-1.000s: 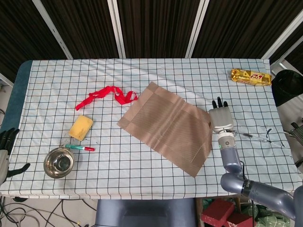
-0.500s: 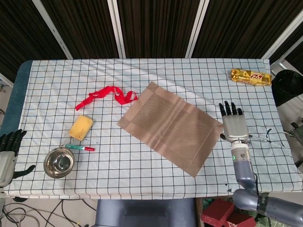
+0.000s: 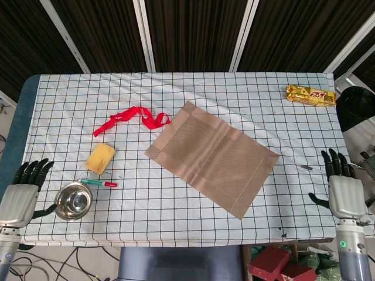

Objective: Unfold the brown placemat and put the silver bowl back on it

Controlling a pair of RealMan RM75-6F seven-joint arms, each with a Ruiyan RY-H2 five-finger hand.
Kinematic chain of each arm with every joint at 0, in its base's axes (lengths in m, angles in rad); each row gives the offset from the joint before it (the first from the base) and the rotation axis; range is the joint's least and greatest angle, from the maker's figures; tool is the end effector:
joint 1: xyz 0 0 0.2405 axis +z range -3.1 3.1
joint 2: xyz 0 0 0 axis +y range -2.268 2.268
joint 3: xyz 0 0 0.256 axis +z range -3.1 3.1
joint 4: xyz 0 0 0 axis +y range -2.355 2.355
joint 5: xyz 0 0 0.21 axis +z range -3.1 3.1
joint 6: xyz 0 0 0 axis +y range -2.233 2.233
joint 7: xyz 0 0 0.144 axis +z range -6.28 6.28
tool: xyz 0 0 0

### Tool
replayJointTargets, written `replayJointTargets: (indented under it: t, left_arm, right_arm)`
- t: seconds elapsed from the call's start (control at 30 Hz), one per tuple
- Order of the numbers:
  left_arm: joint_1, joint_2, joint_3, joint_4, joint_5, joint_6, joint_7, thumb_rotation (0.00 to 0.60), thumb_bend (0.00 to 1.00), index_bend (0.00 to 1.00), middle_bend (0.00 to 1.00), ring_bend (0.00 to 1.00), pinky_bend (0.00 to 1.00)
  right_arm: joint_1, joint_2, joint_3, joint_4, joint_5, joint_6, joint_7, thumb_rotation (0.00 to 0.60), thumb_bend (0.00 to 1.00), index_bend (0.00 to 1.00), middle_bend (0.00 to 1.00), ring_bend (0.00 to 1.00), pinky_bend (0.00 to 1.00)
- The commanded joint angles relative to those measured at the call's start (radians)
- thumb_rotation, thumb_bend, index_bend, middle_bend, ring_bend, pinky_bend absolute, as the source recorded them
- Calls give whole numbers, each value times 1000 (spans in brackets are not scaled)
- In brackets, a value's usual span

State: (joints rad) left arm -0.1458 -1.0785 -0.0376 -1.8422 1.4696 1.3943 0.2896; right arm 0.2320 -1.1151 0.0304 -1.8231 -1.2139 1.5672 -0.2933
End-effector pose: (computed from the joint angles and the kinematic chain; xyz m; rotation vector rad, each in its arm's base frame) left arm -0.2637 0.1899 0.1399 -1.5249 -0.8696 -0.8091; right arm -0.2787 -0.2112 0.1609 1.2618 -0.8651 0.7973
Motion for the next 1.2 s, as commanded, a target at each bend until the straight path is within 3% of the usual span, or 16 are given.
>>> replayJointTargets:
  t: [0.03,0.27,0.5,0.87,1.2]
  left_arm:
    - [-64,-6,-21,-38,6,-70,94,600,53,100,54,11,9]
    - [-206,-48,-87,-76,-42,-207,284,600,53,109,58,11,19]
    - [-333,-134,-153,-27,-161,-313,442,600,16,109,65,12,19]
    - [-548,-369,-219,198,-422,-413,679,600,36,110,90,15,21]
    - [-667,-519,-226,402,-569,-430,747,600,68,148,102,19,28]
  right_arm:
    - [-79,49,-55,5,-66,43,79,600,23,0,0,0,158]
    - [-114,46,-42,76,-94,43,137,600,23,0,0,0,158]
    - [-122,48,-17,107,-94,30,169,600,29,0,0,0,158]
    - [-132,65,16,107,-78,-23,263,600,45,0,0,0,157]
    - [-136,69,35,110,-71,-58,293,600,53,0,0,0,158]
